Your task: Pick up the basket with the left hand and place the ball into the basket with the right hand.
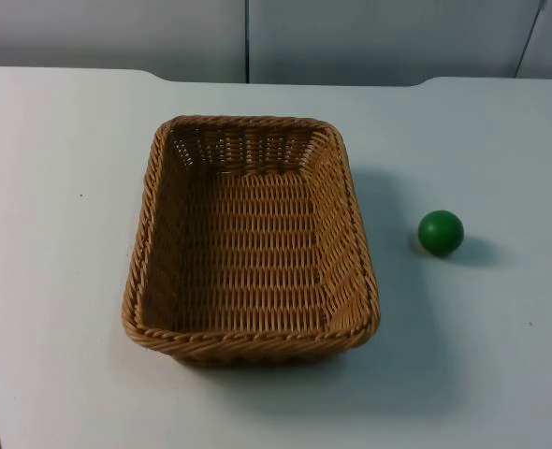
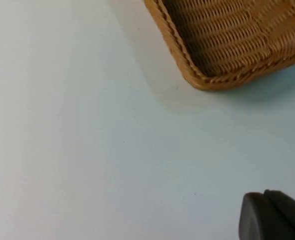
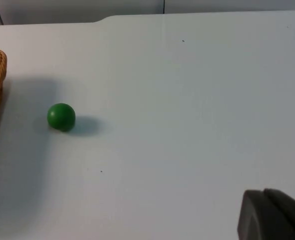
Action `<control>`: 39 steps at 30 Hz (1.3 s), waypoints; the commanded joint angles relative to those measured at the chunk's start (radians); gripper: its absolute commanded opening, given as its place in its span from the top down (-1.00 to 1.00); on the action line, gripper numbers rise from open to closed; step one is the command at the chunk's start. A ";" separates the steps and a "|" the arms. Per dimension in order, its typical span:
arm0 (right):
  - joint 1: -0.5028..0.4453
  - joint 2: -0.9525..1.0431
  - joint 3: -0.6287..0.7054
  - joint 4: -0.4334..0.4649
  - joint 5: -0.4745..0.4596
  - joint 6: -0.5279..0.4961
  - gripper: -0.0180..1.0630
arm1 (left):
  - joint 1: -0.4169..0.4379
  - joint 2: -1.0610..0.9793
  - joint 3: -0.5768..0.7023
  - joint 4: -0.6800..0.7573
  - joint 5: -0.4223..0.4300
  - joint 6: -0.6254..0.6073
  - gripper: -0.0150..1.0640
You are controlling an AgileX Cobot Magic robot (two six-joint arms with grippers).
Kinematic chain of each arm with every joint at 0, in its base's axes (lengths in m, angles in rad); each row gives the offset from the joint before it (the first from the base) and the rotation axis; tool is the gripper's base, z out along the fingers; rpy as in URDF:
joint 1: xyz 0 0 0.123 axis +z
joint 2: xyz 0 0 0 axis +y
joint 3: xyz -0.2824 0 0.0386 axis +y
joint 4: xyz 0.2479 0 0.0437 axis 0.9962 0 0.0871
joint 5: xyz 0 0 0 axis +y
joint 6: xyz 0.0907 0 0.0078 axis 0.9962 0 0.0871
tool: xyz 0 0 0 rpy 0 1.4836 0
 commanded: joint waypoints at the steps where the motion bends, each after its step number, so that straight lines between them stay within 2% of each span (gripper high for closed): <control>1: 0.003 -0.002 0.007 0.006 -0.012 -0.007 0.97 | -0.007 0.138 -0.021 -0.089 -0.076 0.100 0.98; 2: 0.003 -0.002 0.007 0.006 -0.012 -0.007 0.97 | -0.007 0.138 -0.021 -0.089 -0.076 0.100 0.98; 6: 0.003 -0.002 0.007 0.006 -0.012 -0.007 0.97 | -0.007 0.270 -0.034 -0.314 -0.179 0.190 0.98; 9: 0.003 -0.002 0.007 0.006 -0.012 -0.007 0.97 | -0.007 0.360 -0.037 -0.389 -0.185 0.269 0.98; 14: 0.003 -0.002 0.007 0.006 -0.012 -0.007 0.97 | -0.007 0.542 -0.095 -0.336 -0.187 0.270 0.97; 20: 0.003 -0.002 0.007 0.006 -0.012 -0.007 0.97 | -0.007 0.742 -0.238 -0.331 -0.183 0.264 0.96; 25: 0.003 -0.002 0.007 0.006 -0.012 -0.007 0.97 | -0.007 0.889 -0.364 -0.339 -0.142 0.234 0.95; 27: 0.003 -0.002 0.007 0.006 -0.012 -0.007 0.97 | -0.015 0.961 -0.417 -0.357 -0.088 0.214 0.76; 28: 0.003 -0.002 0.007 0.006 -0.012 -0.007 0.97 | -0.027 0.989 -0.433 -0.360 -0.071 0.208 0.60; 29: 0.003 -0.002 0.007 0.006 -0.012 -0.007 0.97 | -0.027 0.989 -0.433 -0.360 -0.071 0.208 0.60; 31: 0.003 -0.002 0.007 0.006 -0.012 -0.007 0.97 | -0.068 1.049 -0.454 -0.360 -0.066 0.185 0.22; 33: 0.003 -0.002 0.007 0.006 -0.012 -0.007 0.97 | -0.116 1.103 -0.454 -0.365 -0.112 0.175 -0.15; 34: 0.003 -0.002 0.007 0.006 -0.012 -0.007 0.97 | -0.133 1.127 -0.454 -0.365 -0.138 0.165 -0.23; 35: 0.003 -0.002 0.007 0.006 -0.012 -0.007 0.97 | -0.133 1.127 -0.454 -0.365 -0.138 0.165 -0.23; 38: 0.003 -0.002 0.007 0.006 -0.012 -0.007 0.97 | -0.160 1.214 -0.461 -0.365 -0.253 0.159 -0.26; 39: 0.003 -0.002 0.007 0.006 -0.012 -0.007 0.97 | -0.160 1.214 -0.461 -0.365 -0.253 0.159 -0.26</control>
